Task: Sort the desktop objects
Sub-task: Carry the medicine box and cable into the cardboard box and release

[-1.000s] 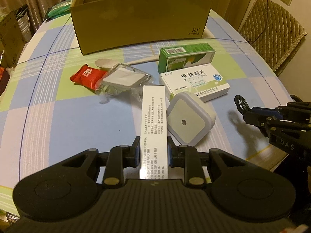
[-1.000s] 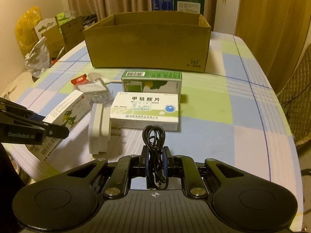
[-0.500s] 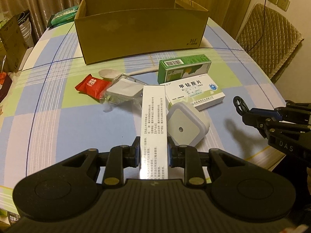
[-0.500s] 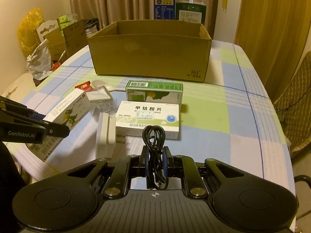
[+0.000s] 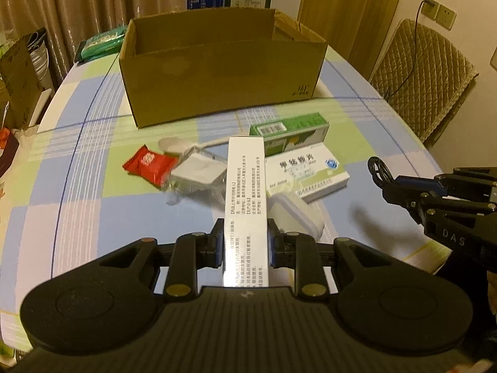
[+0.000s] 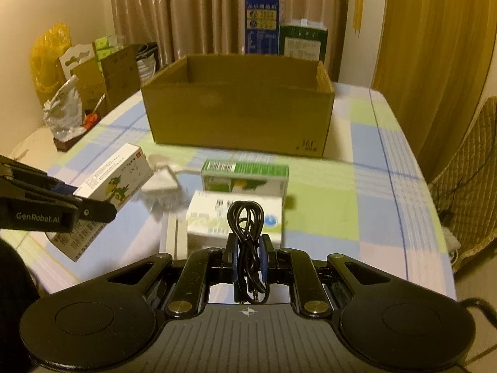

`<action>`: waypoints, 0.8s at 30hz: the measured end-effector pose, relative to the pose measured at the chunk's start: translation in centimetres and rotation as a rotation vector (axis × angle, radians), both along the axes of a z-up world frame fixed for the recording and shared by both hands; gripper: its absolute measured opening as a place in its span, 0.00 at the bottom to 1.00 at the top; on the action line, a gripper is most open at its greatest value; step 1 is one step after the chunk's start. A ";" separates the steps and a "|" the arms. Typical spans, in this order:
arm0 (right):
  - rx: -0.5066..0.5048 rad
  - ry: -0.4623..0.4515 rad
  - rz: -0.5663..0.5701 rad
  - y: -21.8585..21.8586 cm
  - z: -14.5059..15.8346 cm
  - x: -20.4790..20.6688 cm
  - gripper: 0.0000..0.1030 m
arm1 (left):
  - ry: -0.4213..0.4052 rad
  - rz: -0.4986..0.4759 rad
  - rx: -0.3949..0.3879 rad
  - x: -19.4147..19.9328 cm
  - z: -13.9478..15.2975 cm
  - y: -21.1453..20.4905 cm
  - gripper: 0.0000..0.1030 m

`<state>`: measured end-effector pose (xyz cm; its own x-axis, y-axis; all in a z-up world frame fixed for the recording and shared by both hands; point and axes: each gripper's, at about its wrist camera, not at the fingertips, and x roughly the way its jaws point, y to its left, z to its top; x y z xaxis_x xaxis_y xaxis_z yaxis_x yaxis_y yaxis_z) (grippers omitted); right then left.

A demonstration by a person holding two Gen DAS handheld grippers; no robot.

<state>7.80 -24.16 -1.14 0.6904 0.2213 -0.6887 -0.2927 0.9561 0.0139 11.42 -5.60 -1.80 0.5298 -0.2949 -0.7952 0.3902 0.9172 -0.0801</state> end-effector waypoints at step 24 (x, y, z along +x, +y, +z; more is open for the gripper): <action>0.069 -0.100 0.042 2.4 7.6 20.5 0.10 | -0.134 -0.016 -0.019 18.4 8.5 -2.6 0.21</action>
<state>28.27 -21.77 6.42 0.7439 0.2964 -0.5989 -0.3358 0.9407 0.0484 29.77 -8.15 6.71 0.6264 -0.3187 -0.7114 0.4131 0.9097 -0.0438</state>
